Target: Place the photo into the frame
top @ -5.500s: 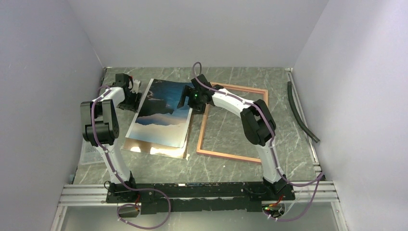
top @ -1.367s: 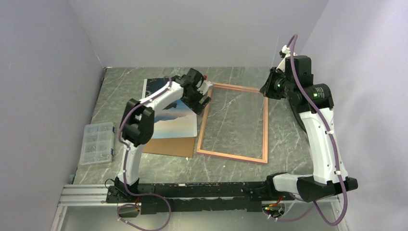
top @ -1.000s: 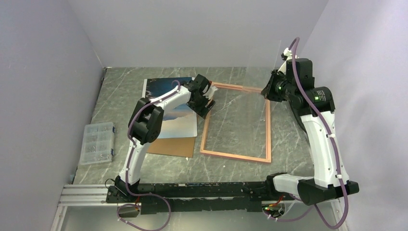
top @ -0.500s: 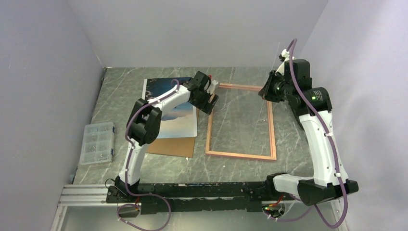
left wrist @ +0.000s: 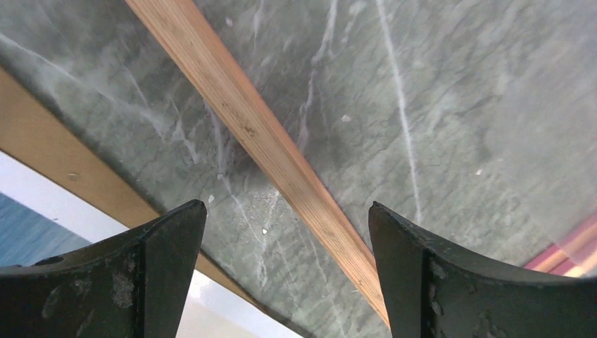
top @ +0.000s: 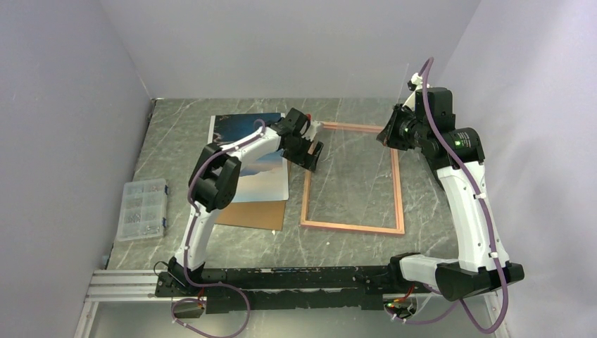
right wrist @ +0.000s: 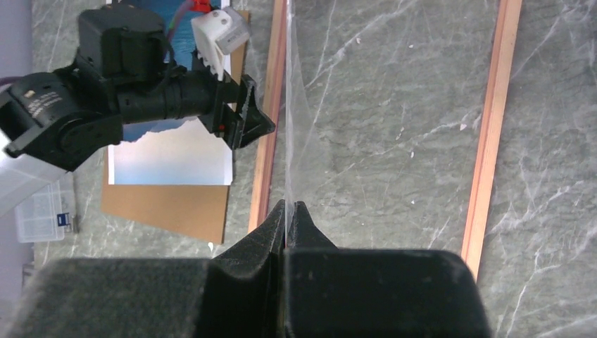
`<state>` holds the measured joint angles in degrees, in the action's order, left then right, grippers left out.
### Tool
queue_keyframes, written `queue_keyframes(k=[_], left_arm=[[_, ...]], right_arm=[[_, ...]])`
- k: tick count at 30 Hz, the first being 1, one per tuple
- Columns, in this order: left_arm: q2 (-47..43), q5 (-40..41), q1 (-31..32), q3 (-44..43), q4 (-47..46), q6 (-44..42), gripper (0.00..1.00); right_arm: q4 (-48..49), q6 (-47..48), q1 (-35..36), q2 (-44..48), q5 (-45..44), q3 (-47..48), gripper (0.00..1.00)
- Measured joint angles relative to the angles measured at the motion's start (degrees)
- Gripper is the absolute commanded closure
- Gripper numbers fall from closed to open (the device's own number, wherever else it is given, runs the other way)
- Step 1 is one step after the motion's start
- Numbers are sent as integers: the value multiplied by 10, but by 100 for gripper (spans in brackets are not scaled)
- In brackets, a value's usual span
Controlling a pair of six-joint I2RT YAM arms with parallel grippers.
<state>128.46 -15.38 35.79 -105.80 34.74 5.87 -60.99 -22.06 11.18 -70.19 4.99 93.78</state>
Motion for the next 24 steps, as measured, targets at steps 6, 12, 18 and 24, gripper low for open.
queue_keyframes(k=[6, 12, 18, 24], left_arm=[[13, 19, 2, 21, -21, 9, 17], [10, 48, 4, 33, -34, 9, 19], [-15, 92, 9, 82, -72, 8, 18], [-39, 126, -6, 126, -91, -6, 18]], right_arm=[[0, 0, 0, 0, 0, 0, 100], [0, -1, 0, 0, 1, 1, 100], [1, -2, 0, -2, 11, 2, 100], [5, -6, 0, -12, 27, 1, 100]])
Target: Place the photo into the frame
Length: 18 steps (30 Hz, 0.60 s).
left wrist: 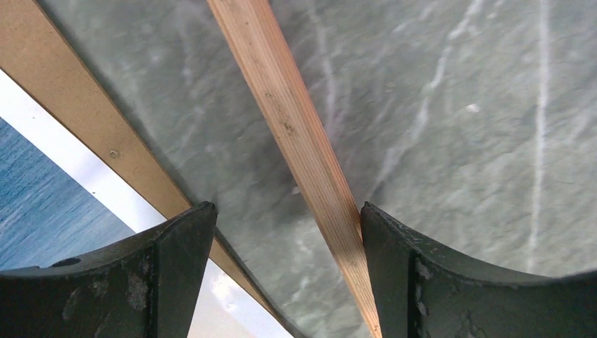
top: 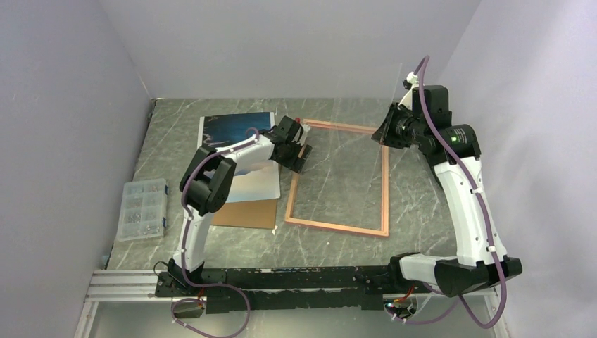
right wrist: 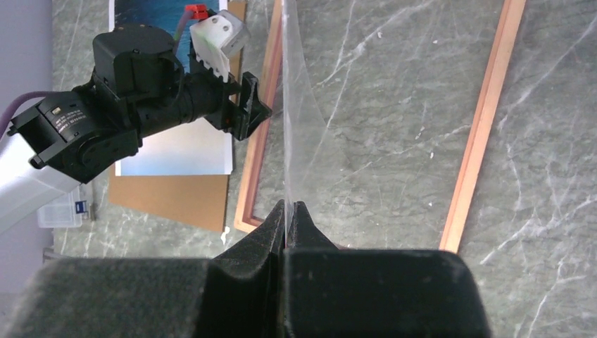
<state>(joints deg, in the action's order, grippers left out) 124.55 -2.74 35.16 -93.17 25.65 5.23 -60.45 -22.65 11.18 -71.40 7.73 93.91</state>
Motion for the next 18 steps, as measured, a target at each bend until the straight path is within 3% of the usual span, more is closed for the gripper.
queue_keyframes(k=[4, 8, 11, 18], left_arm=[[-10, 21, -11, 17, -3, -5, 17], [-14, 23, -14, 22, -4, -6, 7], [-18, 23, -16, 22, 3, -6, 5], [-55, -40, -48, 2, 116, 2, 5]], right_arm=[[5, -3, 0, -7, 11, 0, 100], [6, -8, 0, -8, 19, 0, 100], [7, -10, 0, -9, 21, 0, 100], [3, -10, 0, -32, 33, 45, 100]])
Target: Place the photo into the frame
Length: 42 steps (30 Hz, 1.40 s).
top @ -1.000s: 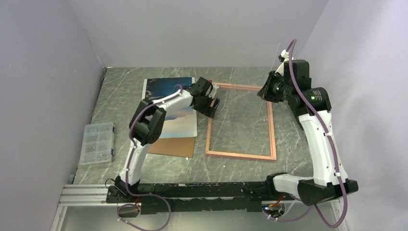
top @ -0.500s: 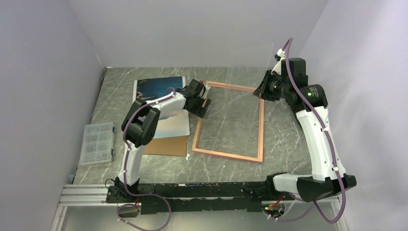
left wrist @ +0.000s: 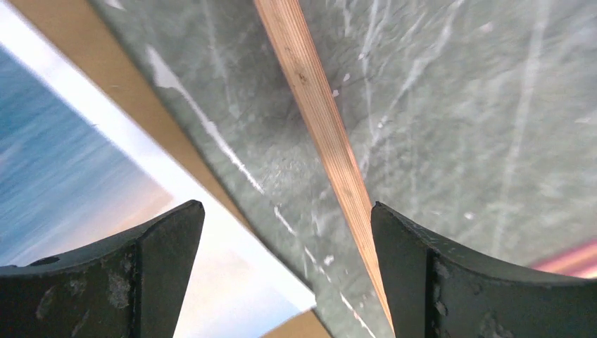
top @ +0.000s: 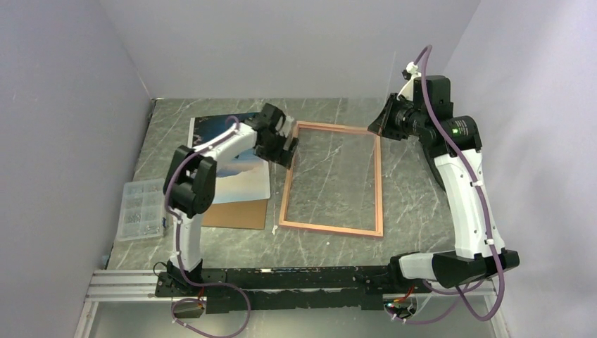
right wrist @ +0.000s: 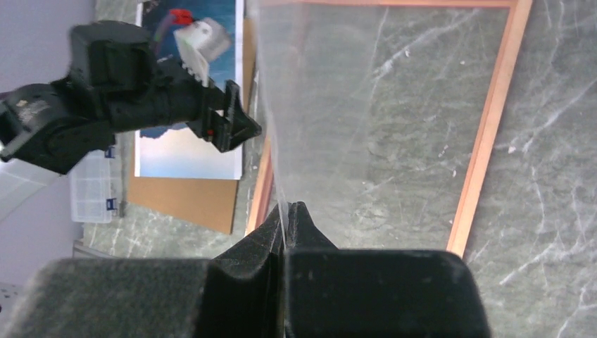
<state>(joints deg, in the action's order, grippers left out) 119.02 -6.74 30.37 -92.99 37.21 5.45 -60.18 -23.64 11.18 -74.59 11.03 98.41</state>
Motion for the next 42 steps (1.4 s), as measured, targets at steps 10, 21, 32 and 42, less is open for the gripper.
queue_keyframes(k=[10, 21, 32, 42], left_arm=[[-149, -142, -144, -82, 48, 18, 5], [-176, -129, -218, 25, 43, 15, 5], [-166, -128, -217, 100, 38, -5, 9], [-150, -113, -132, 113, 37, -53, 12]], right_arm=[[5, -35, 5, -16, 142, 40, 100], [198, -122, 20, 32, 361, -158, 100], [200, -46, -14, -58, 324, -288, 100], [164, 29, -40, -101, 224, -295, 92]])
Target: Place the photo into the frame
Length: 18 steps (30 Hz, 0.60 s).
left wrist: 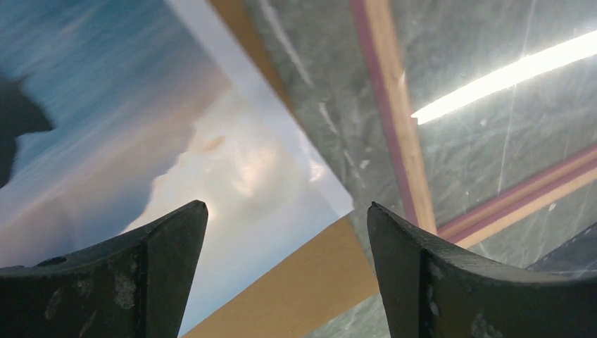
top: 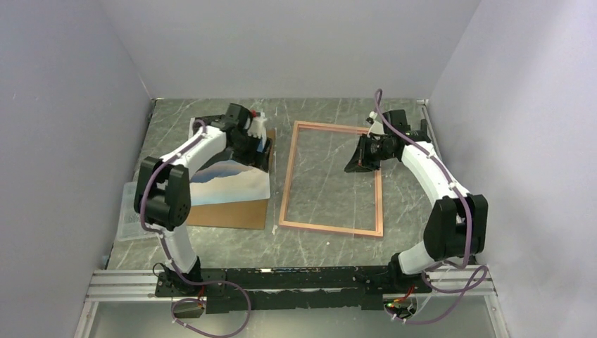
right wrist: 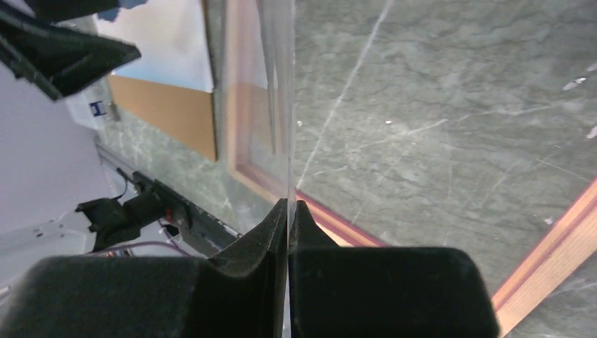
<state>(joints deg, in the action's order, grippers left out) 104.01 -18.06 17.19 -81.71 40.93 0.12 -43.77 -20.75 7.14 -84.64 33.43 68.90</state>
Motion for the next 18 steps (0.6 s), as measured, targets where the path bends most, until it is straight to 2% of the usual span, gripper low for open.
queue_keyframes(k=[5, 9, 16, 18], left_arm=[[32, 3, 65, 1, -2, -26, 18], [60, 12, 82, 3, -4, -42, 22], [83, 19, 83, 3, -7, -55, 23], [83, 19, 88, 3, -8, -55, 23]], right_arm=[[4, 1, -1, -26, -33, -10, 91], [8, -5, -2, -26, -55, -29, 88], [40, -31, -6, -25, -76, -65, 72], [58, -44, -8, -25, -76, -90, 63]])
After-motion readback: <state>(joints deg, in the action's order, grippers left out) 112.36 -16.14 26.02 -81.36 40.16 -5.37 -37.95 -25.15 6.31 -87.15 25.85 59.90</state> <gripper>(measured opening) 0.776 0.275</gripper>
